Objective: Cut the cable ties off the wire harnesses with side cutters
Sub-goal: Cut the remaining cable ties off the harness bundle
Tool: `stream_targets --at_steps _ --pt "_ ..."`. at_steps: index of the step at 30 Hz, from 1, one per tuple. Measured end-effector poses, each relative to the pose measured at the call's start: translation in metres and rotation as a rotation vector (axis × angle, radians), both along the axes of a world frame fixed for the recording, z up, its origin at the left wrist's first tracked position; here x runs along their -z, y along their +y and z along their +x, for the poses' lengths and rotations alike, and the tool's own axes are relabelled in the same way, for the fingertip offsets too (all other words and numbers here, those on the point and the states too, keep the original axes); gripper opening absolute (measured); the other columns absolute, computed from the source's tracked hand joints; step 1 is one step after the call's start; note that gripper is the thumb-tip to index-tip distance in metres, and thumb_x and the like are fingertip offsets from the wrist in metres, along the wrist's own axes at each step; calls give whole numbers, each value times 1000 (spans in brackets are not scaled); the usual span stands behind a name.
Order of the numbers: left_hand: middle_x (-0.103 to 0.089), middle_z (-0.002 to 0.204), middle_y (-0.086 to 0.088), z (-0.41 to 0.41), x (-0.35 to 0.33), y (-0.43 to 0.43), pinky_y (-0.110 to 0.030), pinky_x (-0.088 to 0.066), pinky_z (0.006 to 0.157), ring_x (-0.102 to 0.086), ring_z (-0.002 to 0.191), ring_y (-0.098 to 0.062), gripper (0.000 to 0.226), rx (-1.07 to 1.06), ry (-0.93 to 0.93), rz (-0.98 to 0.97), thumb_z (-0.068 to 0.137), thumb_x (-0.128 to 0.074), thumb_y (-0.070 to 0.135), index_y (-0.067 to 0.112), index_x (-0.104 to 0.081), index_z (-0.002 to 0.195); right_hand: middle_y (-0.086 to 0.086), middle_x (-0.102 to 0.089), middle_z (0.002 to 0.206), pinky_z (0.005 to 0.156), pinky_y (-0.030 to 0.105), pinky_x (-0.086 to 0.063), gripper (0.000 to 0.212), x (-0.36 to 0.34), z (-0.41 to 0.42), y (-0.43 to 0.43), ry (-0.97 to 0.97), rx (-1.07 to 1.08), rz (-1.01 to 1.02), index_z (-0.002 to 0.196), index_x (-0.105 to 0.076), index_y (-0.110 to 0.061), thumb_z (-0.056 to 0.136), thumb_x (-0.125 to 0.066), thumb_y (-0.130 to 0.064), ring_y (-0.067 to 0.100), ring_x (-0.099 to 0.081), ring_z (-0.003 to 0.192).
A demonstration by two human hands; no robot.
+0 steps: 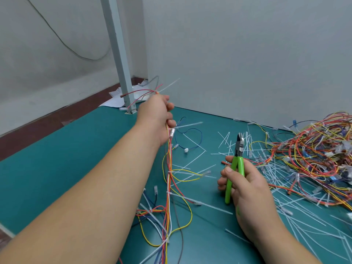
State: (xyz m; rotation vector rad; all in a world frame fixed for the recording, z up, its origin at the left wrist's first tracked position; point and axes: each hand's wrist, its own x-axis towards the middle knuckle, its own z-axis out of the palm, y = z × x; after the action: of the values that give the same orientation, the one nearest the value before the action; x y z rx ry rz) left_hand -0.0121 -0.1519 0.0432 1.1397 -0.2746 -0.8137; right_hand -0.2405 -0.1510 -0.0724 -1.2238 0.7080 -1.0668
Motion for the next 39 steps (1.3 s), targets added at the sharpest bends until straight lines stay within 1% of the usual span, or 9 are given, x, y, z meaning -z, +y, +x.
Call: stream_targets --at_steps 3,8,13,17,19,27,32,36,39 --pt "-42 53 6 -28 -10 -6 -18 -21 45 -23 38 -10 25 58 -223 -4 106 -43 39 22 -59 97 3 -64 82 68 38 -48 38 -4 0 2 -68 -35 37 105 -74 -27 71 -75 -41 21 -61 72" --pt "-54 60 6 -64 10 -12 -19 -33 44 -45 48 -8 25 199 -407 -54 107 -48 24 20 -67 91 9 -65 90 74 38 -50 35 -6 -3 -1 -184 -3 66 115 -70 -17 81 -63 -23 23 -64 76" --pt "-47 54 6 -82 53 -9 -18 -24 39 -31 40 -7 12 222 -295 -30 104 -53 22 18 -63 97 10 -66 93 77 38 -52 35 -11 -4 -4 -187 29 50 111 -74 -24 77 -70 -32 25 -65 80" --pt "-33 55 6 -87 76 -9 -19 -18 42 -22 44 -9 15 232 -166 -41 104 -53 34 33 -67 107 7 -69 88 79 40 -51 41 -9 0 -5 -121 6 27 110 -75 -29 72 -72 -41 25 -65 81" --pt "-29 55 7 -88 81 -11 -18 -17 42 -20 43 -8 18 243 -131 -74 104 -53 40 38 -71 99 5 -71 83 82 44 -50 42 -8 1 -7 -88 1 19 113 -74 -31 73 -72 -43 25 -64 81" --pt "-65 71 10 -81 94 -20 -20 -37 43 -53 53 -8 25 148 -187 1 100 -62 26 25 -76 79 8 -69 93 75 40 -51 40 -5 4 -12 -95 -36 93 112 -75 -25 74 -65 -35 26 -67 82" --pt "-62 70 5 -81 95 -23 -19 -30 41 -41 48 -8 18 115 -90 -47 99 -63 18 16 -74 85 5 -70 94 80 40 -51 32 -6 3 -9 -82 -33 28 97 -78 -31 71 -61 -35 22 -66 86" --pt "-59 71 5 -83 93 -25 -19 -27 41 -38 47 -8 11 158 -57 -49 98 -63 16 13 -72 94 6 -71 107 93 43 -51 40 -9 2 -7 -122 46 -80 113 -74 -33 77 -59 -39 25 -66 101" --pt "-57 72 5 -87 93 -24 -19 -27 41 -39 48 -8 10 200 -37 -57 99 -62 15 12 -72 99 6 -70 111 95 39 -52 54 -10 3 -3 -106 59 -110 133 -63 -17 82 -61 -36 24 -66 105"
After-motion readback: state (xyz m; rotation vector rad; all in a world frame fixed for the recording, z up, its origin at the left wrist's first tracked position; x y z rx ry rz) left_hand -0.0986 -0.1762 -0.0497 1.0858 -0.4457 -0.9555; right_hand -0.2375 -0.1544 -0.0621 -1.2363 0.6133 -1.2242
